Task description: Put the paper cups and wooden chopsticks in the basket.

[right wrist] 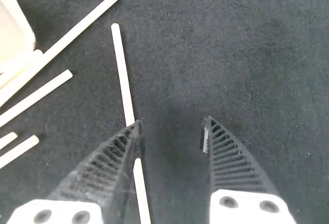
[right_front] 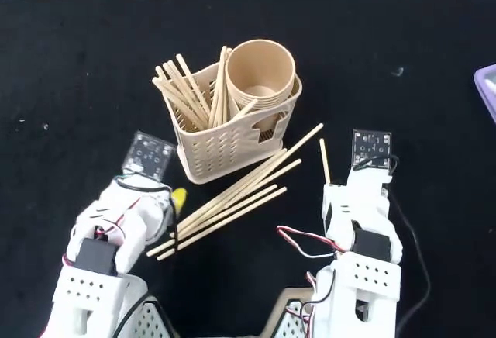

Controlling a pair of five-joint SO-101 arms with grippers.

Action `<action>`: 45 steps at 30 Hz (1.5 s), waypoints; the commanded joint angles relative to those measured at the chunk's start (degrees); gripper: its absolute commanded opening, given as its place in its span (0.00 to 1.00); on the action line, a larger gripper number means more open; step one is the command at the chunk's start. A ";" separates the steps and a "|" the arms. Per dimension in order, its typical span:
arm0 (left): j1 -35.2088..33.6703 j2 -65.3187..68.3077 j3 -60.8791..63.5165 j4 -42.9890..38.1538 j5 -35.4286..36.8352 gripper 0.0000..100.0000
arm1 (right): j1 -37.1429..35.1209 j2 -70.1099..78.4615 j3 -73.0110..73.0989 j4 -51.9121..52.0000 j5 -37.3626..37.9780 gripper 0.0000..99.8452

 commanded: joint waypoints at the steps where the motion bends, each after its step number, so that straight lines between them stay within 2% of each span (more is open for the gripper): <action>1: 4.88 -0.62 -3.47 -1.14 3.52 0.23 | -0.62 -0.31 -0.22 -1.32 -0.53 0.19; 6: 5.32 -0.62 0.22 -13.19 10.99 0.23 | -0.62 -0.31 -0.22 -1.32 -0.53 0.19; 10: 5.23 -0.62 4.53 -21.45 12.84 0.23 | -0.62 -0.31 -0.22 -1.32 -0.53 0.19; 14: 4.09 -0.62 7.16 -26.02 12.75 0.23 | -0.62 -0.31 -0.22 -1.32 -0.53 0.19; 20: -2.07 -0.35 8.22 -30.59 12.84 0.23 | -0.62 -0.31 -0.22 -1.32 -0.53 0.19; 38: -2.95 -0.62 7.78 -30.15 12.84 0.22 | -0.62 -0.31 -0.22 -1.32 -0.53 0.19; 41: -2.95 -0.62 6.02 -25.67 12.75 0.22 | -0.62 -0.31 -0.22 -1.32 -0.53 0.19; 45: -2.95 -0.70 0.40 -14.51 12.48 0.22 | -0.62 -0.31 -0.22 -1.32 -0.53 0.19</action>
